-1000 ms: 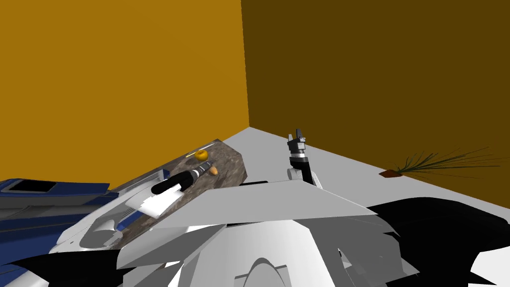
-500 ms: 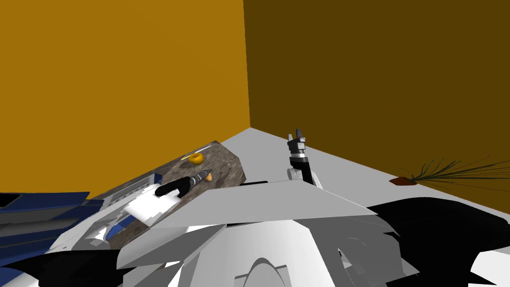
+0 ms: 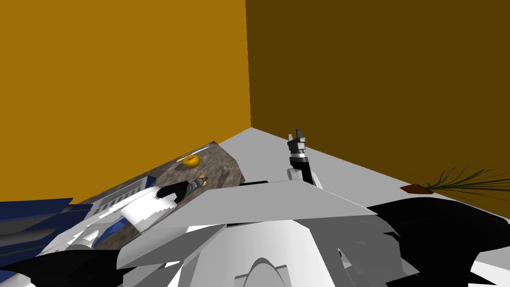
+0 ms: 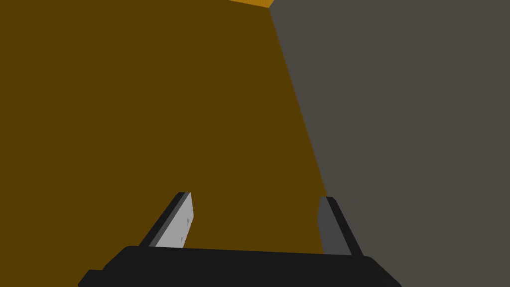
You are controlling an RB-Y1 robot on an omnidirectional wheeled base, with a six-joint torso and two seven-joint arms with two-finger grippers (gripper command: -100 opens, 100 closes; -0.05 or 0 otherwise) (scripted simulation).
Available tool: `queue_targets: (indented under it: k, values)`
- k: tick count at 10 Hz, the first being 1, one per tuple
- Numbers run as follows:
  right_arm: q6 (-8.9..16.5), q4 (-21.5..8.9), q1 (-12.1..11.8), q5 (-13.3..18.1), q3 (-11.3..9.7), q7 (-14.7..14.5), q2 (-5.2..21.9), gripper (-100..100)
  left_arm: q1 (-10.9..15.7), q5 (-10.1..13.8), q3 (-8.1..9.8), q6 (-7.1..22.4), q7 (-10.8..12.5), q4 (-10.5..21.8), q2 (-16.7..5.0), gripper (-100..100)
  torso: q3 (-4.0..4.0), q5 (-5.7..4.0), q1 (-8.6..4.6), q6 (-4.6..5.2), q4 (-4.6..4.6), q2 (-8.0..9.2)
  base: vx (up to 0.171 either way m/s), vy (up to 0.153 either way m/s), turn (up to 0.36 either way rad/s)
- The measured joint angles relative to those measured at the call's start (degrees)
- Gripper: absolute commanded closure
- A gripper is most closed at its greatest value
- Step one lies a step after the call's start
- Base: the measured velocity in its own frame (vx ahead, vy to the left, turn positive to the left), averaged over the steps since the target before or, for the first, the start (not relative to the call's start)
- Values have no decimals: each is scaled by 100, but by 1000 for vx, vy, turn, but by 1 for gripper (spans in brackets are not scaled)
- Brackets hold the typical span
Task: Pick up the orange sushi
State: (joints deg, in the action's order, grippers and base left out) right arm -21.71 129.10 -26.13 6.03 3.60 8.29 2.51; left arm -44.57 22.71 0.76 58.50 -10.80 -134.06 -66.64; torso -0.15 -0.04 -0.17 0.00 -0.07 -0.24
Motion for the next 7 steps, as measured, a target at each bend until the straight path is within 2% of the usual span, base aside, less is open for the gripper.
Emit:
queue_targets:
  k: [1, 2, 6, 7]
  values:
    - [0, 0, 1, 0, 0, 0, 0, 0, 5, -6, -15, 32, -4, 4, 0, 0, 6, 1, 11, 1, 2, 10, 5, -5, -1]
    - [0, 0, 1, 0, 0, 0, 0, 0, 5, -5, -13, 29, -4, 3, 0, -100, 10, 4, 19, 1, 4, 18, 2, -4, -57]
    - [0, 0, 1, 0, 0, 0, 1, 0, 145, -106, -182, -181, -82, 421, 187, -100, 14, 6, 25, 1, 6, 24, -1, -1, -53]
    - [0, 0, 1, 0, 0, 0, 1, 0, 148, -109, -187, -198, -88, 436, 192, 100, 14, 5, 24, 0, 6, 24, 0, 0, 0]
